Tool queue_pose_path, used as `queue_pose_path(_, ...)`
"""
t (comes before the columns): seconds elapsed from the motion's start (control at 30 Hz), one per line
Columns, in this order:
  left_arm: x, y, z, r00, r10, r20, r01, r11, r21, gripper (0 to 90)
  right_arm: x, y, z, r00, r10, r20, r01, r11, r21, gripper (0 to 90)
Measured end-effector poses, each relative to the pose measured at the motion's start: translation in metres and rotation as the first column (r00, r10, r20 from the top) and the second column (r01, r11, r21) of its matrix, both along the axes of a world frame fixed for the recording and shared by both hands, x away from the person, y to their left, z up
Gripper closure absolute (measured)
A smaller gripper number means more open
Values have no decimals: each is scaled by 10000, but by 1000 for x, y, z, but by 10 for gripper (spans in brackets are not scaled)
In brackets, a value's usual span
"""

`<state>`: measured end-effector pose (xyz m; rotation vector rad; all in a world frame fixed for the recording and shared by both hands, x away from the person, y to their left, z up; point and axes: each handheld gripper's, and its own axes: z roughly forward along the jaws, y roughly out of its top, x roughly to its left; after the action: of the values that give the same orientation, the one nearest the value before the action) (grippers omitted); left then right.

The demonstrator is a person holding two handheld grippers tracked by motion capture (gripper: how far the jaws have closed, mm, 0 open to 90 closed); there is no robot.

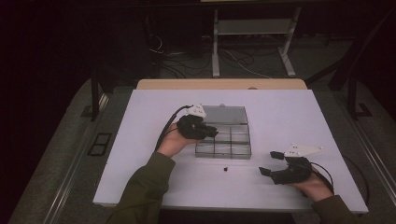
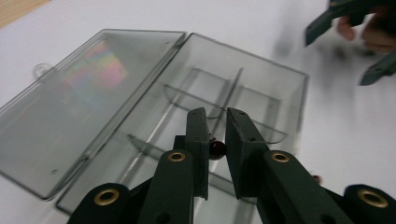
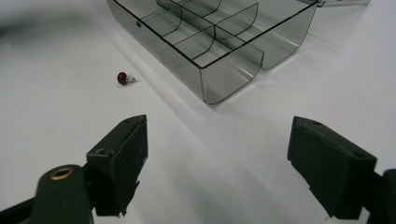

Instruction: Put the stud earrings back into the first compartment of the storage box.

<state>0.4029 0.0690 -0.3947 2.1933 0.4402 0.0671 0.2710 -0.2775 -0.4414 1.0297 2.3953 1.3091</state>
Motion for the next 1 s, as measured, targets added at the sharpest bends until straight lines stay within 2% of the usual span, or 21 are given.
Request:
queue_pose_path(0.2,9,0,-11,9982,595,-51,-592,9976,353,783,0,1,0,10000,36,-8,-36,10000,-16,196)
queue_pose_path(0.4,13,-2,-20,9961,876,-117,-863,9927,839,782,0,1,-1,9999,110,13,-110,9999,-50,196)
queue_pose_path(0.63,16,-4,-28,9928,1180,-185,-1149,9860,1208,782,0,1,-1,9999,123,20,-123,9999,-33,196)
queue_pose_path(0.67,16,-4,-28,9937,1108,-140,-1079,9846,1375,782,0,1,-1,9999,124,24,-124,9999,-24,196)
queue_pose_path(0.8,17,-5,-31,9937,1109,-187,-1069,9829,1502,779,0,1,-1,9999,126,38,-126,9999,-22,196)
queue_pose_path(1.0,16,-6,-30,9926,1194,-200,-1155,9836,1386,732,0,2,-1,9999,124,46,-124,9999,-29,196)
